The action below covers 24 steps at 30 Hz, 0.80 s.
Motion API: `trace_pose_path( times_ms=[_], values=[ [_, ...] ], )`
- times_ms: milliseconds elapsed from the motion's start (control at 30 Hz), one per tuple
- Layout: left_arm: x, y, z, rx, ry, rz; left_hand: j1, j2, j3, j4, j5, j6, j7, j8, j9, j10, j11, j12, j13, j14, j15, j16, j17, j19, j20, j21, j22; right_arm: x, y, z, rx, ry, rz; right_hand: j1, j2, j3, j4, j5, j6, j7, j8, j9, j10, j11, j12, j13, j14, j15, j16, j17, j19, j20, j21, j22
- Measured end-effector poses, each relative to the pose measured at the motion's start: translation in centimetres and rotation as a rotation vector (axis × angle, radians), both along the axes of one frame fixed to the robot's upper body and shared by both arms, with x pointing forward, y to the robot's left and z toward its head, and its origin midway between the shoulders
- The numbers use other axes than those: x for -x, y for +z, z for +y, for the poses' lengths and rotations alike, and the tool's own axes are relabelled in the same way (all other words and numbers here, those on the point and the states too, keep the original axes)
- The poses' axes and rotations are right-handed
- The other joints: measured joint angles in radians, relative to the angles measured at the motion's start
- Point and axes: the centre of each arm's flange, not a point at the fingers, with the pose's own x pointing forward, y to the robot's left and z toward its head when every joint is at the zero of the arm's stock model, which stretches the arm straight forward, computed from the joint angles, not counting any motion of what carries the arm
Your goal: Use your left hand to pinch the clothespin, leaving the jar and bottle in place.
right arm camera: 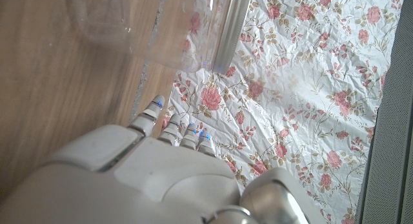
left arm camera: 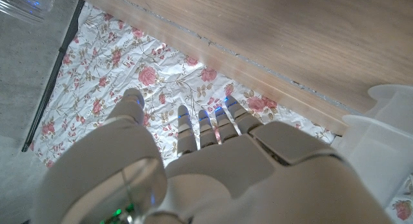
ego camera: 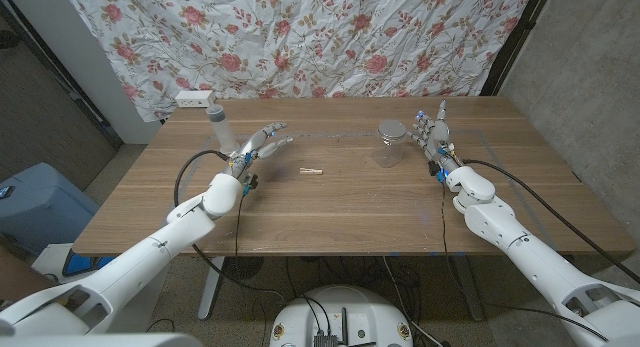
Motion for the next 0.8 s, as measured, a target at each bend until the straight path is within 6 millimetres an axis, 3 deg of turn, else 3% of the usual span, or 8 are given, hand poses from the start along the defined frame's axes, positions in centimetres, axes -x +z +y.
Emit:
trace_pose_path(
  times_ms=[467, 800],
  values=[
    [-1.7, -0.5, 0.0, 0.168, -0.046, 0.023, -0.023, 0.023, 0.007, 0.007, 0.000, -0.026, -0.005, 0.000, 0.000, 0.004, -0.004, 0.000, -0.002, -0.004, -0.004, 0.000, 0.003, 0.005, -0.005, 0.000, 0.000, 0.0, 0.0, 0.0, 0.000, 0.000, 0.000, 0.000, 0.000, 0.000, 0.000, 0.000, 0.000, 0.000, 0.000, 0.000, 0.000, 0.000, 0.000, 0.000, 0.000, 0.000, 0.000, 0.000, 0.000, 0.000, 0.000, 0.000],
    [-2.2, -0.3, 0.1, 0.328, -0.149, 0.076, -0.038, 0.038, 0.012, 0.012, 0.000, -0.021, 0.012, 0.008, 0.000, 0.007, -0.007, 0.000, -0.002, -0.005, -0.005, 0.000, 0.003, 0.005, -0.005, 0.000, 0.000, 0.0, 0.0, 0.0, 0.000, 0.000, 0.000, 0.000, 0.000, 0.000, 0.000, 0.000, 0.000, 0.000, 0.000, 0.000, 0.000, 0.000, 0.000, 0.000, 0.000, 0.000, 0.000, 0.000, 0.000, 0.000, 0.000, 0.000]
  ],
)
